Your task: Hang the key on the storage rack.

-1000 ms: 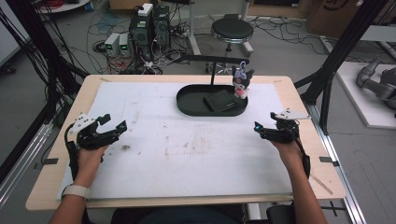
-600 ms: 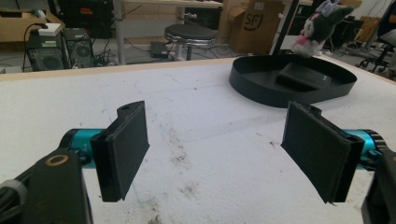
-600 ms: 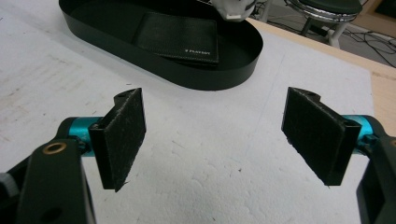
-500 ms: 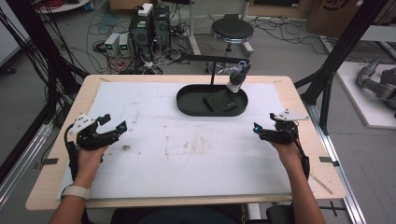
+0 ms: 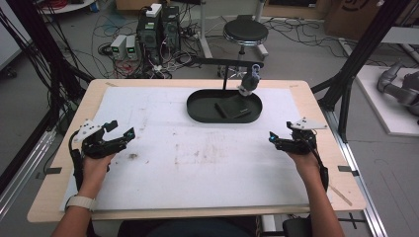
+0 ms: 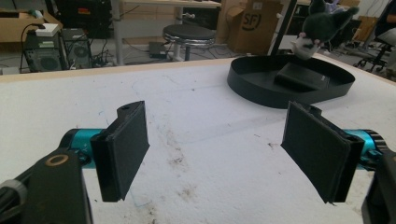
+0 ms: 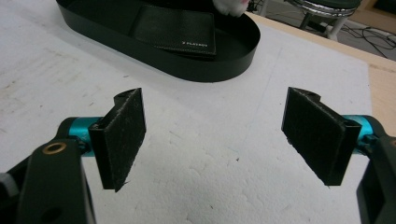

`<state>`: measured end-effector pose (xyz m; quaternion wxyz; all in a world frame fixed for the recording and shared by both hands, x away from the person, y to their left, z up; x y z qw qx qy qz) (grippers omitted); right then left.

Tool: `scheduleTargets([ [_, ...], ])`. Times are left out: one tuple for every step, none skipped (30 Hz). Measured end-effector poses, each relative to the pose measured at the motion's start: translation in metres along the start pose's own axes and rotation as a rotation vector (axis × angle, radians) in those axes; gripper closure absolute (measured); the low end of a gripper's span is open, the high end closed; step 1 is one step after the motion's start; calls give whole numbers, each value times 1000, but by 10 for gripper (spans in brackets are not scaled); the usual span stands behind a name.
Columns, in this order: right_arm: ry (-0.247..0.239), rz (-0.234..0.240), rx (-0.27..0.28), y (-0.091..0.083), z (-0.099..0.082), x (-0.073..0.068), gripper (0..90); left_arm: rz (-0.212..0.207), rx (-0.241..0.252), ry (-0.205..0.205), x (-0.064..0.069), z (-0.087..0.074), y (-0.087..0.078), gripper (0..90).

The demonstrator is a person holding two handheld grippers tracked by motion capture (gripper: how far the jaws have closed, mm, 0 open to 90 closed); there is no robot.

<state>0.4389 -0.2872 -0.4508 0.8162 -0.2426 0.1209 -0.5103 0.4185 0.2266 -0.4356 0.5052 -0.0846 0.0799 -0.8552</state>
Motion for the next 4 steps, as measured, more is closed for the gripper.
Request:
scheduleTargets([
  [-1,2,-2,0,0,-1,222,1,1,-4,0,0,0,223],
  [0,3,-4,0,0,-1,222,4,1,-3,0,0,0,223],
  [-3,3,-3,1,0,-1,222,4,1,-5,0,0,0,223],
  [-5,5,-4,1,0,-2,221,4,1,-5,0,0,0,223],
])
Point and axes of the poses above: each handheld gripper's, and its own axes: y roughly forward along the jaws, z roughly out of its top, x roughly to its right, the point moved 10 cm from there along y, roughly forward along the jaws, and after that the axes turned 4 degrees about y, right-handed, at the moved point
